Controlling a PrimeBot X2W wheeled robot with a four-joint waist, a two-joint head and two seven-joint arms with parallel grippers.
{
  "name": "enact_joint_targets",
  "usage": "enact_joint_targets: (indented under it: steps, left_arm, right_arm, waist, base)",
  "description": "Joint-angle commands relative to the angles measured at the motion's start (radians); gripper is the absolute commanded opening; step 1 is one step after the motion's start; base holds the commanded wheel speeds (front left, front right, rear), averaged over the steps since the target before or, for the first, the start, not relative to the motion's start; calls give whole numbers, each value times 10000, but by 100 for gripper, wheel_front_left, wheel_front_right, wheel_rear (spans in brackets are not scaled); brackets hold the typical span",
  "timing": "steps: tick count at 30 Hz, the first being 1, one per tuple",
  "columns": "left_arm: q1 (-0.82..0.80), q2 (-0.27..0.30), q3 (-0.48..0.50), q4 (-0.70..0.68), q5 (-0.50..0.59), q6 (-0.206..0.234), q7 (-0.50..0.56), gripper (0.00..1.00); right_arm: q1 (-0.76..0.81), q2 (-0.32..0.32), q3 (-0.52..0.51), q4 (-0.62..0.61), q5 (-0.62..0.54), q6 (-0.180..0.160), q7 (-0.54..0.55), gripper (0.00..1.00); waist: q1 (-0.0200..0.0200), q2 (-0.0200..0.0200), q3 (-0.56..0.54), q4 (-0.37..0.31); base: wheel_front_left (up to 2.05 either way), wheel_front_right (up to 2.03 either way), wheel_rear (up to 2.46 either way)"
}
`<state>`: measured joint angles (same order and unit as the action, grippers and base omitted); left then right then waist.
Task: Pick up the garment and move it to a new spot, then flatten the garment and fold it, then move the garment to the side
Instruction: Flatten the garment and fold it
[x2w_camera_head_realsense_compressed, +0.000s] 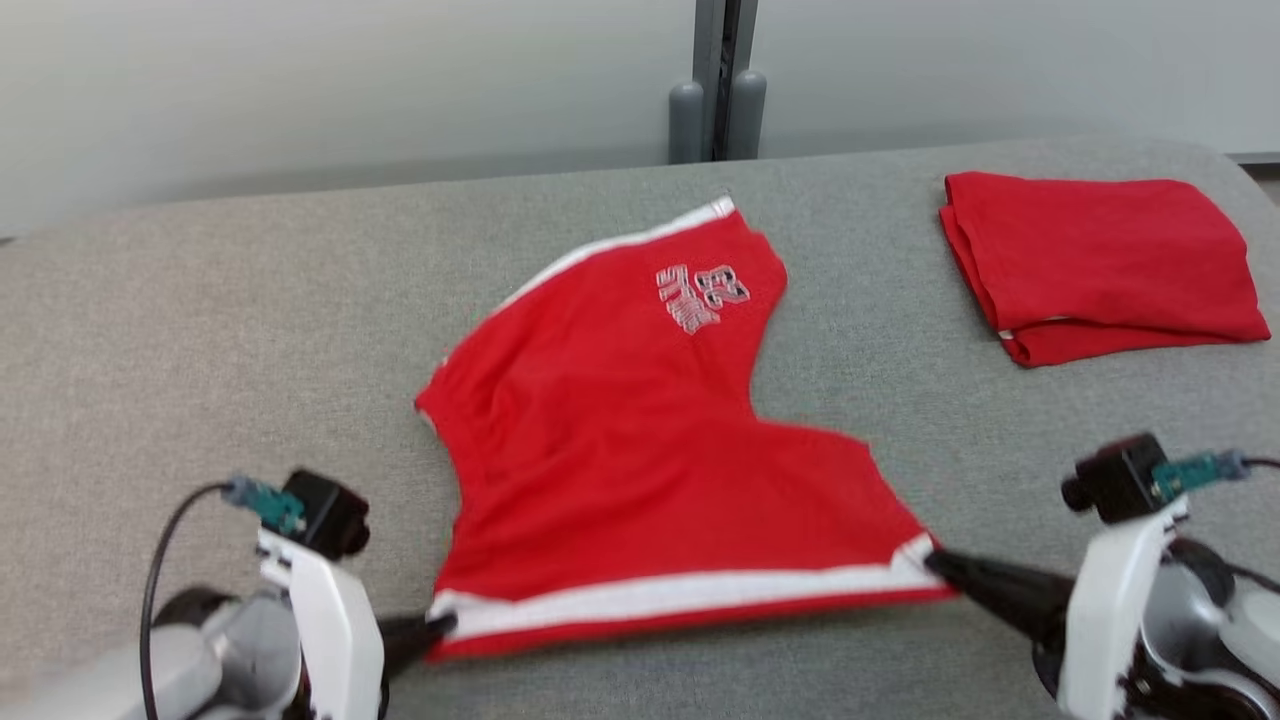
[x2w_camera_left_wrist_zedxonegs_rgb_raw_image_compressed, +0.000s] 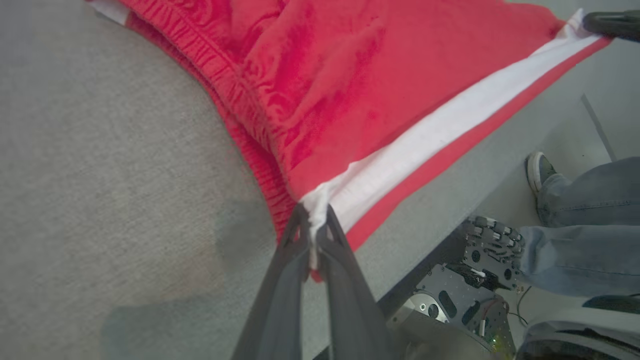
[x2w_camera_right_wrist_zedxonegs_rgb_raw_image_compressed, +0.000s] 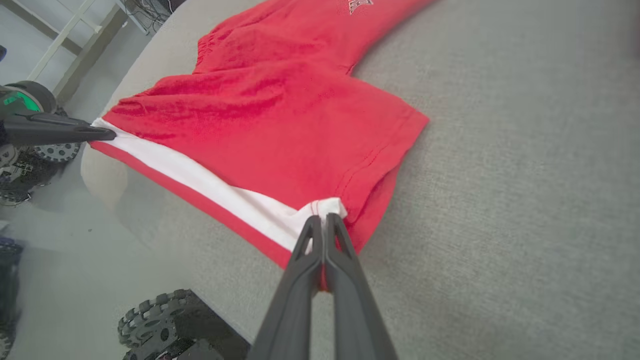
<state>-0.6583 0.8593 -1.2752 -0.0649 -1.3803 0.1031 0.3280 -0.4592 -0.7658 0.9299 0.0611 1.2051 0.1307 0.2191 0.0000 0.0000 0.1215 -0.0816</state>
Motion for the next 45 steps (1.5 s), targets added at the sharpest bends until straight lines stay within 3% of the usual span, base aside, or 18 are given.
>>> enact_joint_targets:
  steps: [1, 5, 9, 17, 25, 35, 45]
  left_arm:
    - [224, 128, 7, -231, -70, 119, 91, 0]
    - [700, 533, -2, -1171, -258, 488, 244, 0]
    - [741, 625, 60, -1508, -243, 584, 176, 0]
    - [-233, 365, 794, -1282, -851, -154, 425, 0]
    - [-1913, -299, 1517, 515, -1561, -720, 1546, 0]
    - [-3047, -1472, 2094, 2399, -2009, -1408, 1728, 0]
    - [-3847, -2212, 2129, 3349, -2321, -1651, 2579, 0]
  right_arm:
    - [210, -203, -149, -164, 138, 5, 183, 0]
    - [1107, -777, -538, -966, 427, 5, 973, 0]
    - [1472, -991, -1282, -1485, 271, 5, 1377, 0]
    - [1103, -353, -2942, -1580, -576, 6, 2221, 0]
    - [-517, 559, -3990, -1066, -798, 6, 3201, 0]
    - [-2837, 965, -4137, 168, -1171, 6, 3398, 0]
    - [-5128, 1067, -2877, 1745, -1592, 5, 2797, 0]
  waist:
    - [0, 0, -58, 14]
    - [0, 0, -92, 60]
    - [0, 0, -48, 146]
    - [0, 0, 426, 515]
    - [0, 0, 1328, 889]
    - [0, 0, 2476, 1258]
    - [0, 0, 3384, 1740]
  base:
    - [0, 0, 0]
    - [0, 0, 0]
    - [0, 0, 0]
    - [0, 0, 0]
    - [0, 0, 0]
    - [0, 0, 0]
    - [0, 0, 0]
